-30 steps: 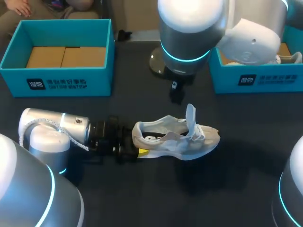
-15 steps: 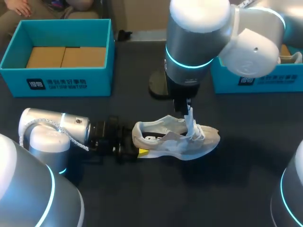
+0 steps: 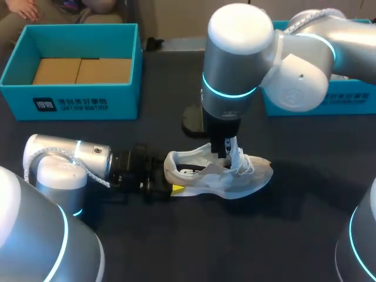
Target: Take the shoe out of the shoebox, open the shoe tongue, remove and reinsert the insole, then place the shoe into the shoebox
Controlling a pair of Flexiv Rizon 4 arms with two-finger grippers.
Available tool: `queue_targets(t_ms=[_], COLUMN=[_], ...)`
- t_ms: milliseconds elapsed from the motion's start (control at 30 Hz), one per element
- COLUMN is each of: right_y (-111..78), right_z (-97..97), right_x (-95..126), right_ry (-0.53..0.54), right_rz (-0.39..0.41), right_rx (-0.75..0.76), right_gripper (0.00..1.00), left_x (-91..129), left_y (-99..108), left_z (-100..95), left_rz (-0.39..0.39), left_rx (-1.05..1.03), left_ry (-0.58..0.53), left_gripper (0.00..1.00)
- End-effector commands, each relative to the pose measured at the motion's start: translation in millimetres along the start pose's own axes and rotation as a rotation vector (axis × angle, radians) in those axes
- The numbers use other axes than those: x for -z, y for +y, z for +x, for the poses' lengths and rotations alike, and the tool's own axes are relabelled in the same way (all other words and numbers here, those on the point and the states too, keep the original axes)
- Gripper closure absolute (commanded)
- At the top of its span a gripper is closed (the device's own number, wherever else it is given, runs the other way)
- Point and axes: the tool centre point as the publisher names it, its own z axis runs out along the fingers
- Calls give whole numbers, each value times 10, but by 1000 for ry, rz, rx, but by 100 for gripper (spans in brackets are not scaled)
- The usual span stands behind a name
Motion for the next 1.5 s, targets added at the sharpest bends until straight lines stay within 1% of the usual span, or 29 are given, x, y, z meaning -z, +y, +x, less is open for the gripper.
queue_targets(t_ms=[33,700,800,833,900,967,1067,1100,1200,1500], right_y=[67,67,98,112,130,146,167,174,163,71], right_z=[-69,-69,-50,-39,-29,-25,-26,-25,-15,86], right_x=[-202,-202,-293,-338,-390,-436,-499,-529,-593,-631], right_ry=[20,20,27,32,13,6,29,35,50,97], right_rz=[1,1,-5,-31,-53,-53,-34,-43,-35,-6], right_rx=[-1,-1,28,31,47,69,92,97,104,86], right_gripper=[100,100,100,100,100,100,100,100,100,100], left_x=[9,9,9,9,9,9,9,9,9,9], left_y=[17,17,17,17,17,17,17,17,17,17], left_z=[2,2,2,2,2,2,2,2,2,2], left_rz=[-2,-2,-2,-2,-2,-2,-2,-2,-2,-2], left_rx=[1,1,1,1,1,1,1,1,1,1], left_ry=[1,1,1,1,1,1,1,1,1,1], left_gripper=[100,100,100,100,100,100,100,100,100,100])
